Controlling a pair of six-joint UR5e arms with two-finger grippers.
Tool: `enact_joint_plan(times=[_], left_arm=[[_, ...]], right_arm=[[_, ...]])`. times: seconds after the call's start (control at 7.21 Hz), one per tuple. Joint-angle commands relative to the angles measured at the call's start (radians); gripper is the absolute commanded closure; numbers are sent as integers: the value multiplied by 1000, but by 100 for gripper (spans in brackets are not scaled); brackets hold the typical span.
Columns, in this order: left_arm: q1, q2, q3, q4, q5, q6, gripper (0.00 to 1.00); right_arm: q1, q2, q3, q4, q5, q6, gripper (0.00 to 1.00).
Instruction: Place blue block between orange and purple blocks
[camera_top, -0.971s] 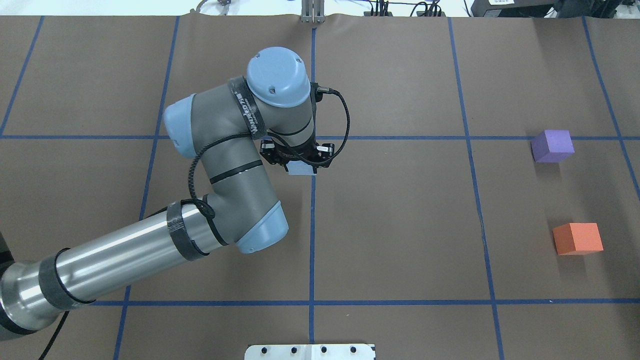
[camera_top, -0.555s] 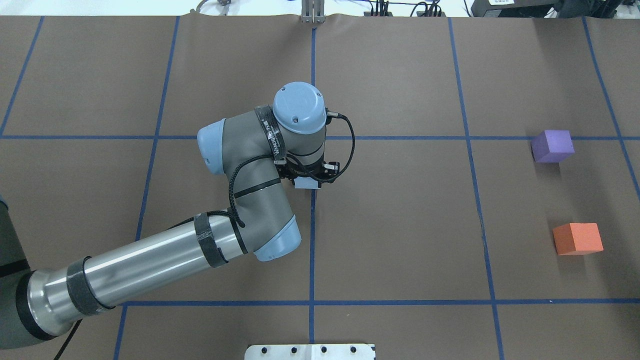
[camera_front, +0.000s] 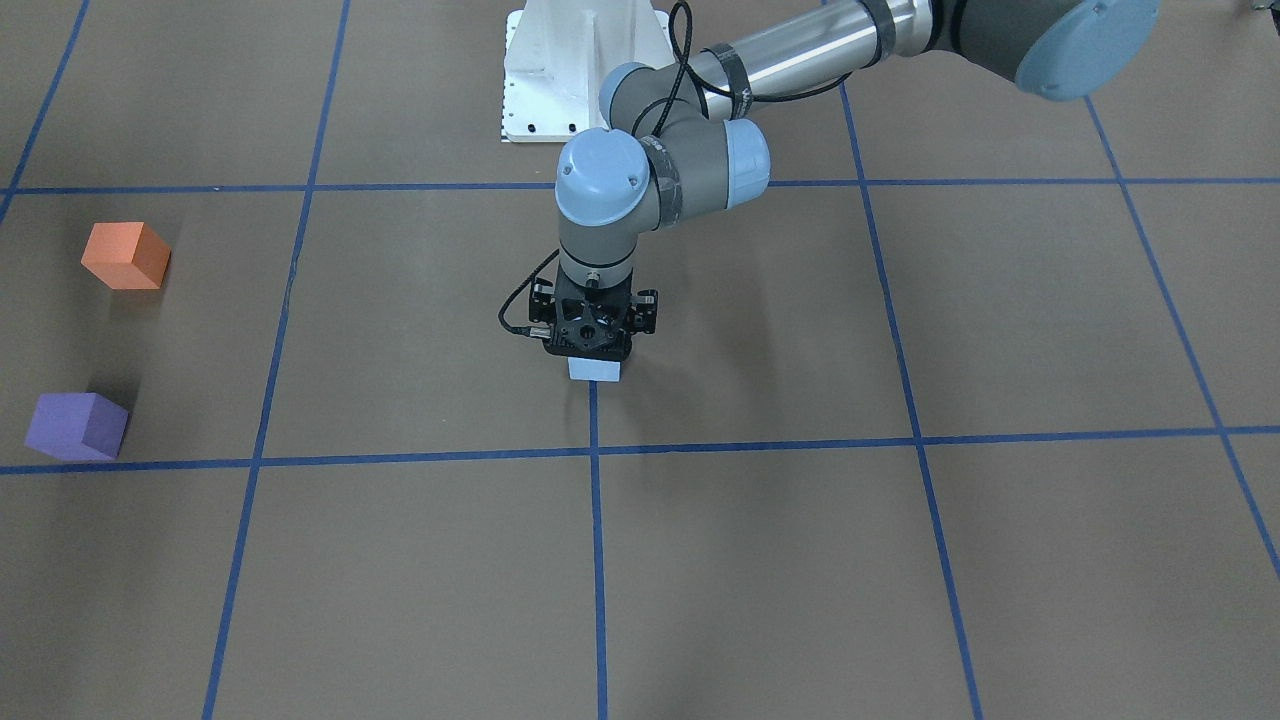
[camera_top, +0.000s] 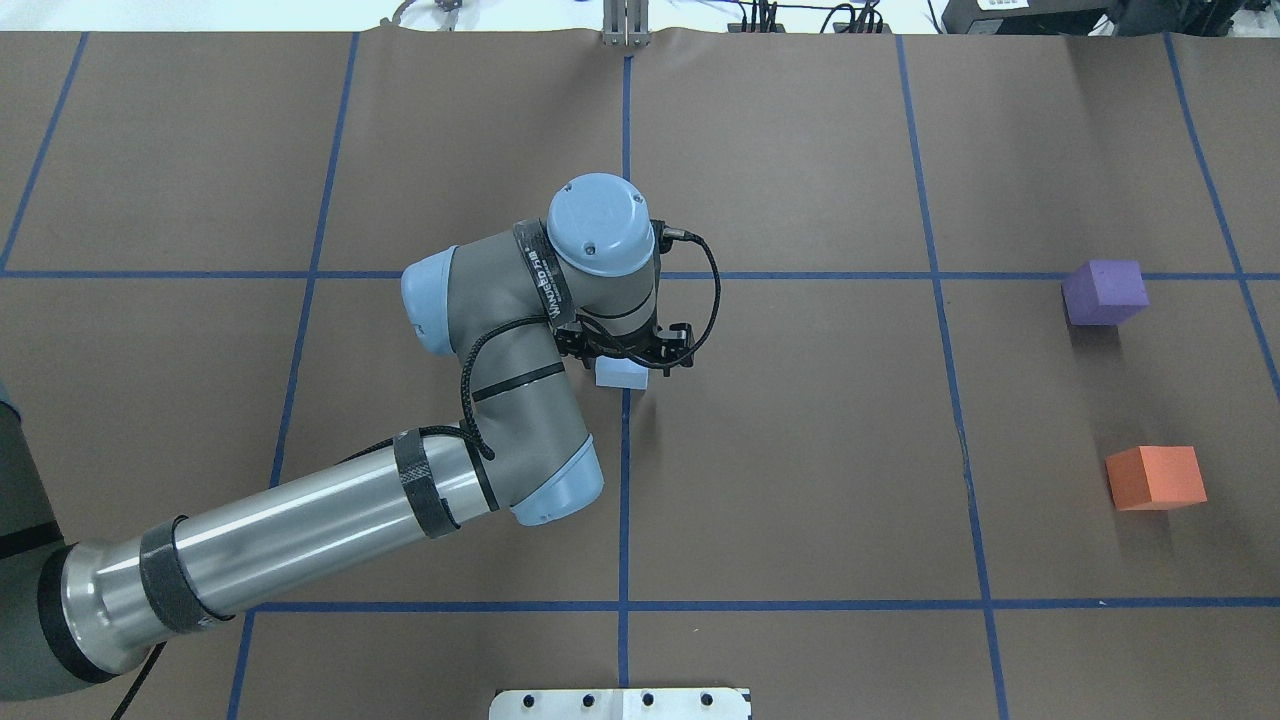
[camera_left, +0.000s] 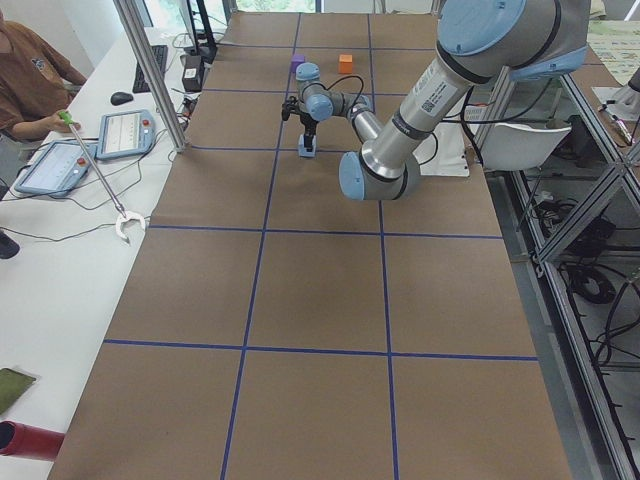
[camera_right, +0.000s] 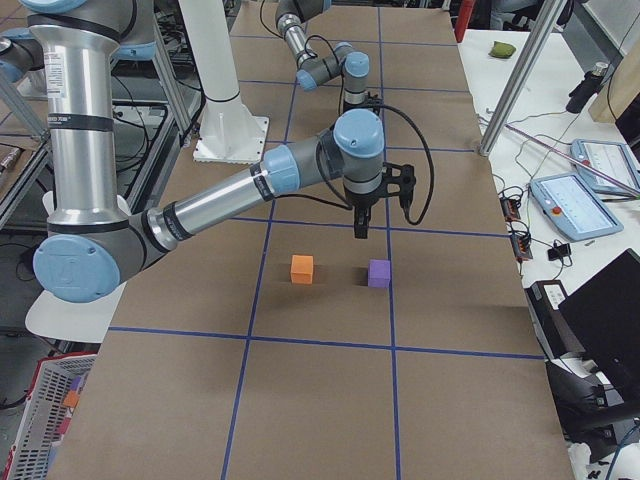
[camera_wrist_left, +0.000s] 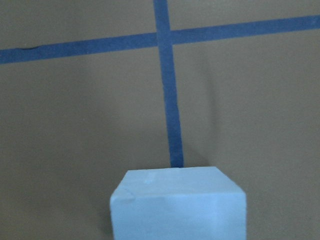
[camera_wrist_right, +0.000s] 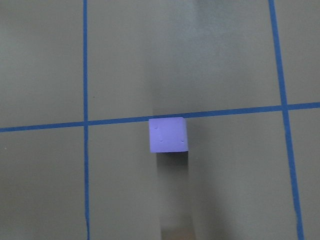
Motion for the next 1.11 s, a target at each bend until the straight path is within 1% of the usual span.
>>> enact_joint_plan(times=[0.0, 0.14, 0.28, 0.42, 0.55, 0.69, 0.83, 0.97], left_arm=[[-85, 4, -64, 14, -99, -1, 0], [-179, 9, -96, 64, -210, 5, 0], [-260, 38, -135, 109, -268, 21, 0], [-302, 114, -193, 112, -273, 68, 0], [-345, 220, -265, 114, -273, 134, 0], [-389, 327, -334, 114, -273, 207, 0], [-441, 424, -395, 114, -273, 293, 0], [-494, 498, -429, 114, -273, 382, 0]], right_arm=[[-92, 204, 31, -192, -11, 97, 0], [-157, 273, 34, -198, -17, 215, 0], [-269, 372, 36, -198, -79, 371, 0], [-402, 468, 28, -198, -173, 513, 0], [-530, 546, 11, -200, -269, 586, 0], [-616, 624, -44, -198, -326, 649, 0], [-687, 719, -134, -198, -383, 679, 0], [-754, 785, -218, -192, -447, 679, 0]])
